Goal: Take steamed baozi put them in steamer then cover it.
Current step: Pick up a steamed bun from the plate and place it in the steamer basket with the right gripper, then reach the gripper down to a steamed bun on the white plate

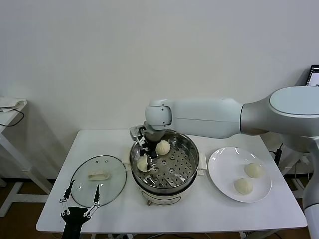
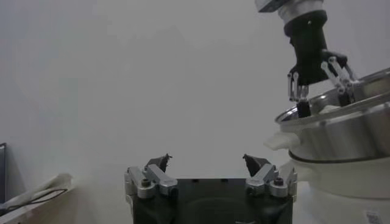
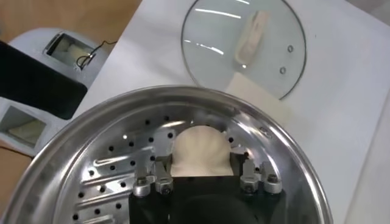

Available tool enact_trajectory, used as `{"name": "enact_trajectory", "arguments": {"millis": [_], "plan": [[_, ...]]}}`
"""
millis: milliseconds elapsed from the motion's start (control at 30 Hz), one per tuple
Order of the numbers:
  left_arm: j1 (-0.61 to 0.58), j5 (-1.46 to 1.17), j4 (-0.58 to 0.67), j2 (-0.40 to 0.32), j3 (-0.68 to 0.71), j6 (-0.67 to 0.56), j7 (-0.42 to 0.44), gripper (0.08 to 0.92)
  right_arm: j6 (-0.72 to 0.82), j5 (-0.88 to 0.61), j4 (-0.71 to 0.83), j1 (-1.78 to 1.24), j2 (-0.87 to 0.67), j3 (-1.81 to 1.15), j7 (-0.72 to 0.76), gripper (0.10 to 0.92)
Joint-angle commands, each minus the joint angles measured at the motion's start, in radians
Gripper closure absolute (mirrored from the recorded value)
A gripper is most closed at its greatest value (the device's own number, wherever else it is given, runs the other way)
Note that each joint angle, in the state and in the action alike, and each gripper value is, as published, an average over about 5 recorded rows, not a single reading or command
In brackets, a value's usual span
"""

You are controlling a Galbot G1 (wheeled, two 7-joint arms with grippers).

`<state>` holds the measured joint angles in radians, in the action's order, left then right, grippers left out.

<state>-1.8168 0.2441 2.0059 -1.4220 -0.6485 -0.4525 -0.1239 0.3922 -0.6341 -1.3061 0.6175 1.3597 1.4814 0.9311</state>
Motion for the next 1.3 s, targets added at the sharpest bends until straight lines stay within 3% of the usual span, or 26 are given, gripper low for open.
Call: {"name": "enact_trajectory", "arguments": {"millis": [33,200,333,567,700,1300], "plan": [[-0.003,-0.001,0.004,0.001,-0.003,-0.001,0.0,0.177,0.012,-0.006,-0.049,0.023,-0.025,0.002,-0.037,0.32],[-0.001,0.0,0.005,0.0,0.0,0.0,-0.001,0.177,-0.01,0.034,-0.161,0.126,-0.2,-0.021,0.033,0.216],[0.002,0.003,0.006,-0.002,0.007,0.002,-0.001,0.177,-0.084,0.152,-0.198,0.173,-0.414,-0.072,0.167,0.203],[-0.004,0.007,0.014,0.003,0.008,0.003,0.001,0.177,-0.295,0.363,-0.104,0.151,-0.73,-0.128,0.362,0.203],[-0.009,0.014,0.015,0.003,0.012,0.001,0.002,0.177,-0.366,0.456,-0.051,0.061,-0.831,-0.132,0.36,0.203],[-0.027,0.028,-0.001,-0.009,0.012,-0.008,0.004,0.177,-0.401,0.573,0.036,-0.342,-0.824,-0.217,0.277,0.203]]}}
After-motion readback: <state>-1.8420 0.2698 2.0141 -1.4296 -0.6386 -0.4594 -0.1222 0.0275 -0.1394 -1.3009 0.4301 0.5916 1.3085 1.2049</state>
